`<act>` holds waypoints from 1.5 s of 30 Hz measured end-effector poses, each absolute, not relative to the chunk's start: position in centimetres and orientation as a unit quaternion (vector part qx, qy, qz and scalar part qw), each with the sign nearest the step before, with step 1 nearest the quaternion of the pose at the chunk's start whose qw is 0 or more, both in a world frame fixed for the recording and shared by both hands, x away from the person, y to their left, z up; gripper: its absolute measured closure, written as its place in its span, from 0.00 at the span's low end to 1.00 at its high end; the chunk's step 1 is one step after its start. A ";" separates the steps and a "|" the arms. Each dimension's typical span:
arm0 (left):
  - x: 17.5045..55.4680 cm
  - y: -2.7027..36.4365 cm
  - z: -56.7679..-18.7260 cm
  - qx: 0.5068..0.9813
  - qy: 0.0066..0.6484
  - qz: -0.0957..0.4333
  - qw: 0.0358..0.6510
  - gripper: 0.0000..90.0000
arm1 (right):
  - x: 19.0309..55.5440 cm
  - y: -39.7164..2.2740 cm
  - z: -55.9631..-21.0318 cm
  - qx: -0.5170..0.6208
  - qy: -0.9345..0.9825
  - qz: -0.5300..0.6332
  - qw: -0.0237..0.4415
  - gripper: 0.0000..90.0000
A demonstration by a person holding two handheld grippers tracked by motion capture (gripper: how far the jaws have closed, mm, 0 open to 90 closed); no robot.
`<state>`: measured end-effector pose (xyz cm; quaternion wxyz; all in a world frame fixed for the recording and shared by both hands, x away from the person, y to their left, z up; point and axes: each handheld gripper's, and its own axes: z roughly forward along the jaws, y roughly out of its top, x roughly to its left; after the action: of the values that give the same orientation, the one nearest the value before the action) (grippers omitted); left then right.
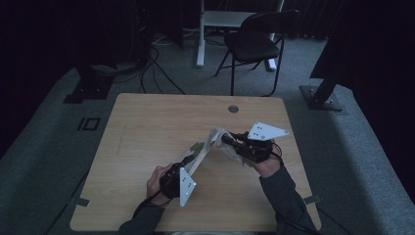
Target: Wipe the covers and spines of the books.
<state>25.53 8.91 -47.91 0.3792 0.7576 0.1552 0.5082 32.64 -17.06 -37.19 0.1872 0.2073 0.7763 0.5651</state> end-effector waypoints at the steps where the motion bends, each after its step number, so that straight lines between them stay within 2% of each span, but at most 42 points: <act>1: 25.5 8.9 -47.9 0.758 0.154 0.510 0.377 0.87 | 32.6 -17.1 -37.1 0.205 0.776 0.566 0.189 0.91; 14: 24.8 7.6 -48.6 0.754 0.100 0.567 0.316 0.87 | 33.2 -16.6 -36.8 0.201 0.781 0.560 0.189 0.91; 31: 24.0 6.6 -49.1 0.735 0.052 0.622 0.266 0.87 | 34.0 -15.3 -37.6 0.203 0.796 0.542 0.177 0.91; 45: 23.8 6.2 -49.4 0.728 0.031 0.638 0.247 0.87 | 33.7 -13.3 -38.9 0.188 0.834 0.495 0.154 0.91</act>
<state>23.78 6.21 -49.36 0.2470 0.7283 0.0314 0.6384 33.69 -13.34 -38.92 0.1540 0.1878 0.8340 0.4954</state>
